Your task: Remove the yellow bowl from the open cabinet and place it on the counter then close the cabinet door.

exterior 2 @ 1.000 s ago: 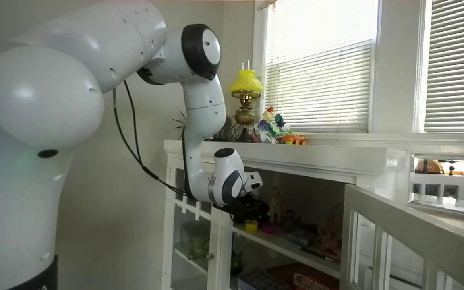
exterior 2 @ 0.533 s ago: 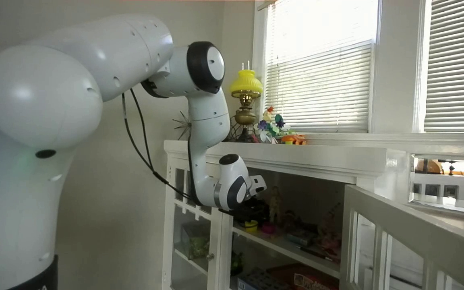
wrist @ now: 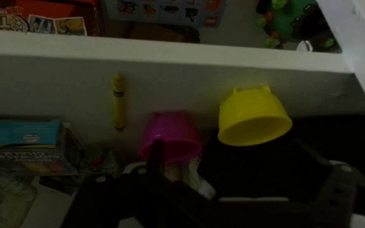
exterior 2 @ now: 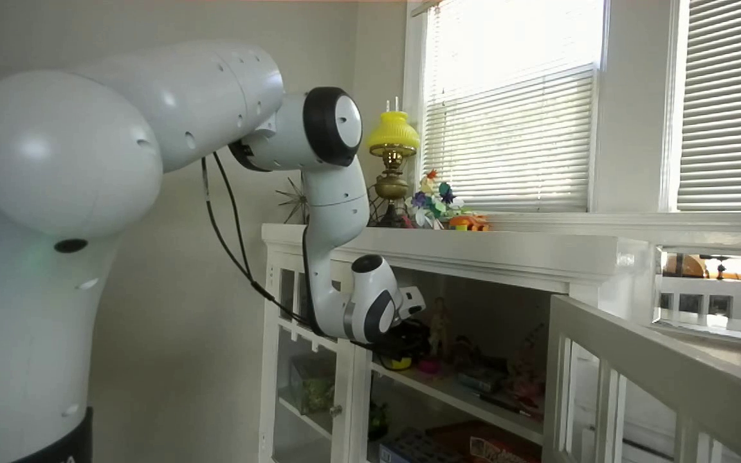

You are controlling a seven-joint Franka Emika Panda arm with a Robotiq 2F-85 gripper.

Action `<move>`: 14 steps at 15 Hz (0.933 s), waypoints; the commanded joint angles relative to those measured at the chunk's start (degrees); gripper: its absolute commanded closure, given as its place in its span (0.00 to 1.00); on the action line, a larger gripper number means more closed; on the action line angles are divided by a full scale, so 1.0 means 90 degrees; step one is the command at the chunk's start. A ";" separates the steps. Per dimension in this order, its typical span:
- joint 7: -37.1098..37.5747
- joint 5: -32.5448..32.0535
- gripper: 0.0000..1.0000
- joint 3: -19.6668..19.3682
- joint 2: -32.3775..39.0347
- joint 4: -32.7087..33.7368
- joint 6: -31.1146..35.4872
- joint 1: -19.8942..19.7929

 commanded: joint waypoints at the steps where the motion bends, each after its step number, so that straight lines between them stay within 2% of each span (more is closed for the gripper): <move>1: -0.0246 0.0374 0.26 0.0077 0.0277 0.0376 0.0012 -0.0006; 11: -0.0237 0.0543 0.97 0.0053 0.0564 0.0626 0.0031 0.0045; 14: -0.0237 0.0547 1.00 0.0059 0.0618 0.0690 0.0040 0.0045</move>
